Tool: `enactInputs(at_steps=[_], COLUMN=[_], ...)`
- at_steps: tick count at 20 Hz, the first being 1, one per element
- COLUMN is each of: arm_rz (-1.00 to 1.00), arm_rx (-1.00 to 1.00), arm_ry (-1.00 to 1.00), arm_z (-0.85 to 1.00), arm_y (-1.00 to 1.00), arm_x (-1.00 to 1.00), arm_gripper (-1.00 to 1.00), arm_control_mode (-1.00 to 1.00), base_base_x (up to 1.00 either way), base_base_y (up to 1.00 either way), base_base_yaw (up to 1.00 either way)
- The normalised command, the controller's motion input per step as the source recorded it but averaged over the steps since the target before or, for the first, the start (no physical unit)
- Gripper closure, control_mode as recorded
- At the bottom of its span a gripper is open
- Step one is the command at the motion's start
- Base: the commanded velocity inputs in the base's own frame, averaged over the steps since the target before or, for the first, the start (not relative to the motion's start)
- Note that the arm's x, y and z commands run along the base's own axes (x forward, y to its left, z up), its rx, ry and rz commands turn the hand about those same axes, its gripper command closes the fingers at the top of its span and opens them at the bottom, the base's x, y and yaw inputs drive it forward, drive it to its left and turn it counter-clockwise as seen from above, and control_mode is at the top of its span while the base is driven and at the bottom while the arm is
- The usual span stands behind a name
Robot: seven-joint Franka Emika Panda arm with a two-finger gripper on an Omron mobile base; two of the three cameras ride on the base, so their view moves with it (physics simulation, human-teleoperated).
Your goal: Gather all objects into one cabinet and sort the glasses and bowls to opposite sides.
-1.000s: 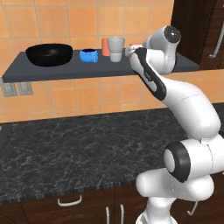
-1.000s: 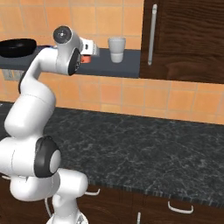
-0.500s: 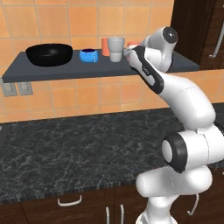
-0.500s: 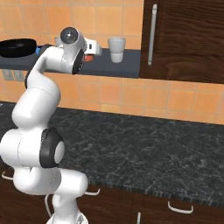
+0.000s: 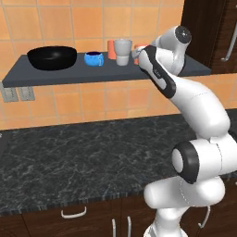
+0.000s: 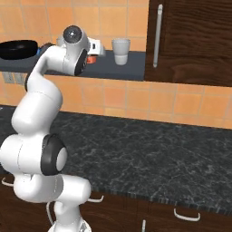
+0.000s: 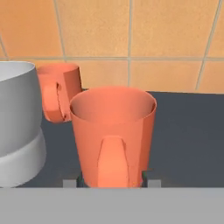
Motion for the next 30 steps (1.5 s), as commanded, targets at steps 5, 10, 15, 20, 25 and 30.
enactInputs(at_steps=[5, 10, 15, 20, 25, 30], arm_rz=[0.00, 0.00, 0.00, 0.00, 0.00, 0.01], arm_rx=[0.00, 0.00, 0.00, 0.00, 0.00, 0.00], arm_ry=[0.00, -0.01, 0.02, 0.04, 0.03, 0.00], arm_z=[0.26, 0.17, 0.16, 0.03, 0.07, 0.15], arm_y=[0.00, 0.00, 0.00, 0.07, 0.39, 0.42], arm_x=[-0.79, -0.98, -1.00, -1.00, -0.88, -0.91], arm_gripper=[-1.00, -1.00, -1.00, -1.00, -1.00, -1.00], arm_control_mode=[-1.00, -1.00, -1.00, -1.00, -1.00, -1.00], base_base_x=[0.00, 0.00, 0.00, 0.00, 0.00, 0.00], base_base_y=[0.00, 0.00, 0.00, 0.00, 0.00, 0.00], base_base_yaw=[0.00, 0.00, 0.00, 0.00, 0.00, 0.00])
